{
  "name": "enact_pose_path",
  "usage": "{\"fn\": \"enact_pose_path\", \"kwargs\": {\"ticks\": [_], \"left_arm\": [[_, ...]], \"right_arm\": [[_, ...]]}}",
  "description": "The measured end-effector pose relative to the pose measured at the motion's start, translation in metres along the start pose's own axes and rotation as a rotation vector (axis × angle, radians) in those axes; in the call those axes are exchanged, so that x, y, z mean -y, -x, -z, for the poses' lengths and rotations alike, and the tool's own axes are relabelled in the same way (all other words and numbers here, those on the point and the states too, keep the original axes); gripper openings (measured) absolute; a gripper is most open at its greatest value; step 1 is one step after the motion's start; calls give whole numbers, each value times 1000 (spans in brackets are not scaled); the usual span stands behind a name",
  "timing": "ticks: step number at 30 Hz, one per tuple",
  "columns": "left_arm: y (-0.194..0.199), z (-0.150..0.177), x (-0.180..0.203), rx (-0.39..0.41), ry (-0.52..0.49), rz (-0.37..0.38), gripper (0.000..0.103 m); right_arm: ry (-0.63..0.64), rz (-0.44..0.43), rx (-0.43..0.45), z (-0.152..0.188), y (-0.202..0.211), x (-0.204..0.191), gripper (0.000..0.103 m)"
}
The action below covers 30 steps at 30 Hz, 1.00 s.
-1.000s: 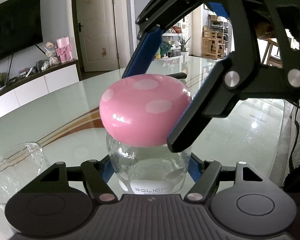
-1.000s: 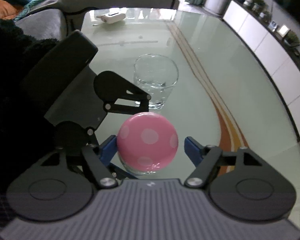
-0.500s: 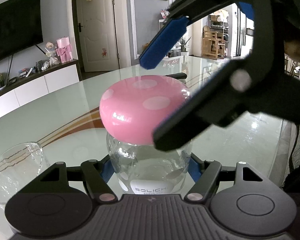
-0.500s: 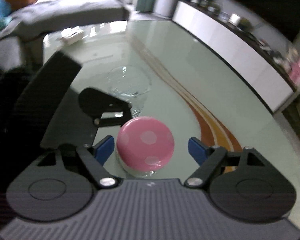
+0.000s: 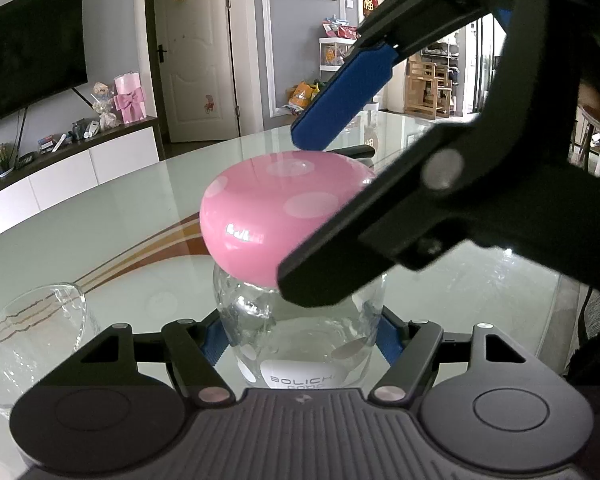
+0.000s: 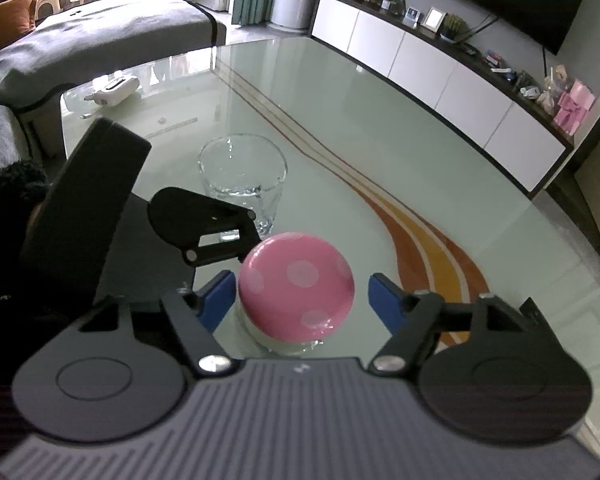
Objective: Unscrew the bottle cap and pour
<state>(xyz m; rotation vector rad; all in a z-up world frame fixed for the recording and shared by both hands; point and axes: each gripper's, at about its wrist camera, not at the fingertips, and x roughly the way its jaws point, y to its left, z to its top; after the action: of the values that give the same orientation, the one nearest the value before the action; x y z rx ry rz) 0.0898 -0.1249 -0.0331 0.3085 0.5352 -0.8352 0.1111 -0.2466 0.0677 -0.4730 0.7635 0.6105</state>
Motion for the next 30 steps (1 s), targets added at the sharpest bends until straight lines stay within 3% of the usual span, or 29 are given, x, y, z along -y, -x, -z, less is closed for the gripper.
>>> {"fn": "enact_pose_path", "kwargs": {"ticks": [9,30], "left_arm": [[-3,-4,-5,-1,1,3,74],[-5,-4,-7,-1,0,2,74]], "right_arm": [[36,-25,5,2,2,2,65],[185,-232,56,6,5,30,65]]}}
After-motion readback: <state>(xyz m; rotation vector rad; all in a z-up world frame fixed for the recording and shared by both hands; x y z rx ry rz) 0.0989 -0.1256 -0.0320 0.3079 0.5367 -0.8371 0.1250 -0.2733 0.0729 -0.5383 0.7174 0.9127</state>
